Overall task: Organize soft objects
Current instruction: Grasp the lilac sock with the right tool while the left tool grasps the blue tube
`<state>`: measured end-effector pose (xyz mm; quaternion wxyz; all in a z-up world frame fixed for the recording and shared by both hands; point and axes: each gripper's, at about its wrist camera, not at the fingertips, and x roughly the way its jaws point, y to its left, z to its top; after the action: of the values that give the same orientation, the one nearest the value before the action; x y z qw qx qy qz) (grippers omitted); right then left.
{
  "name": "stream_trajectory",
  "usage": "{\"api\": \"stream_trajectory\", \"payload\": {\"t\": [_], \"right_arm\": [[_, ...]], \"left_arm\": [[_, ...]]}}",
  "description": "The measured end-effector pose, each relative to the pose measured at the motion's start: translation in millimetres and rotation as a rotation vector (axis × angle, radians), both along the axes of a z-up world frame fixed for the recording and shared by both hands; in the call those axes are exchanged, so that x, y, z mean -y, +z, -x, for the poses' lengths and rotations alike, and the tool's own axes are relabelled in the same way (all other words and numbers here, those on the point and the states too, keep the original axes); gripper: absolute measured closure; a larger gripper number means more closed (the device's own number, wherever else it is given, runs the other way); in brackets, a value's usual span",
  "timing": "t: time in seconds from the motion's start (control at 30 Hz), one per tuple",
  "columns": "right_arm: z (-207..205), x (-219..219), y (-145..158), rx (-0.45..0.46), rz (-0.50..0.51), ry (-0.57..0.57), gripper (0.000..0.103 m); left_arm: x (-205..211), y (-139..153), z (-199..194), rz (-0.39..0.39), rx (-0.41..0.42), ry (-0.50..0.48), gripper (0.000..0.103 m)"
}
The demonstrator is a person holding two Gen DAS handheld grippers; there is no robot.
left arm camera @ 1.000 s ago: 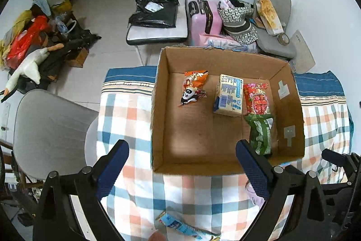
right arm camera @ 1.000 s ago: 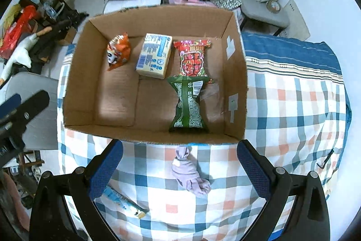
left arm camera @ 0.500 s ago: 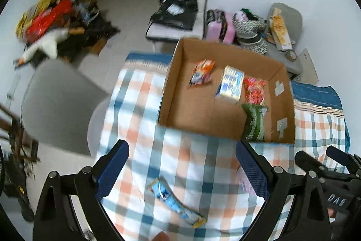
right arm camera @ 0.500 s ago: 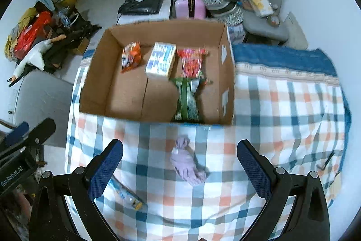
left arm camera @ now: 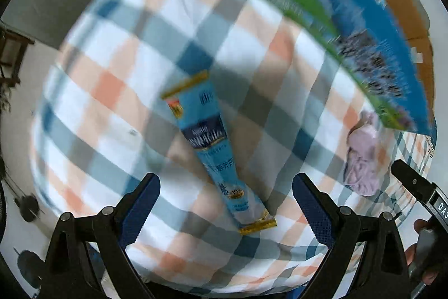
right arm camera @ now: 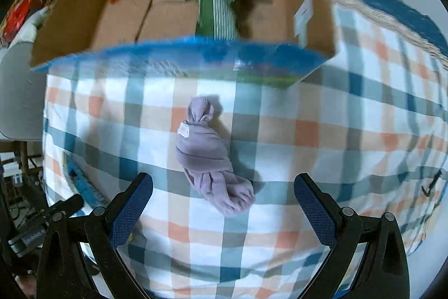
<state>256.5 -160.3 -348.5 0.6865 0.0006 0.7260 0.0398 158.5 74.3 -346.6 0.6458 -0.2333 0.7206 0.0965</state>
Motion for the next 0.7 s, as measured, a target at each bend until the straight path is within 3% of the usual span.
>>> {"api": "stream_trajectory", "payload": {"t": [0.1, 0.23, 0.33, 0.37, 0.4, 0.53, 0.7], "right_arm": [[-1.3, -6.2, -23.8, -0.031, -0.011, 0.023, 0.001], [-3.8, -8.8, -48.6, -0.064, -0.035, 0.001, 0.002], [-3.3, -9.0, -61.6, -0.086, -0.055, -0.017, 0.022], [-2.2, -8.7, -65.0, -0.097, -0.06, -0.022, 0.04], [-0.1, -7.6, -69.2, -0.115, -0.069, -0.029, 0.05], [12.8, 1.2, -72.7, -0.132, -0.091, -0.058, 0.055], [51.1, 17.4, -74.4, -0.197, -0.16, -0.109, 0.056]], "left_arm": [[5.4, -26.1, -0.6, 0.024, -0.04, 0.011, 0.006], [12.9, -43.3, -3.1, -0.017, -0.06, -0.024, 0.024], [23.8, -41.8, -8.1, -0.079, -0.051, -0.09, 0.042], [29.6, -38.8, -10.0, -0.105, -0.045, -0.122, 0.046], [34.7, -36.2, -12.0, -0.124, -0.041, -0.147, 0.052], [56.6, -27.0, -17.3, -0.197, -0.024, -0.253, 0.069], [97.5, -12.4, -25.4, -0.231, 0.025, -0.411, 0.076]]}}
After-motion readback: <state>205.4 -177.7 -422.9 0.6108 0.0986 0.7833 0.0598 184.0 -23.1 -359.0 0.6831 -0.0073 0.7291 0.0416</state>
